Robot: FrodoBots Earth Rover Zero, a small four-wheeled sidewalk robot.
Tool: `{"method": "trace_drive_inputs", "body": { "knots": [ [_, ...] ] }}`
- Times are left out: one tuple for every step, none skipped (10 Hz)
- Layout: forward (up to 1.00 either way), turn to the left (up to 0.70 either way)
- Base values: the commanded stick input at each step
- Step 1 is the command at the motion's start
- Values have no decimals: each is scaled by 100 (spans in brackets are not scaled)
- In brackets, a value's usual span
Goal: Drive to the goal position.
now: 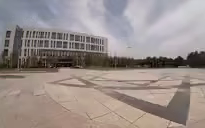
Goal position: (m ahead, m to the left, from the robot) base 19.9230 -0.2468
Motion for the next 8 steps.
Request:
{"method": "trace_drive_inputs", "body": {
  "knots": [
    [70, 0],
    [70, 0],
    [70, 0],
    [70, 0],
    [70, 0],
    [70, 0],
    [70, 0],
    [70, 0]
  ]
}}
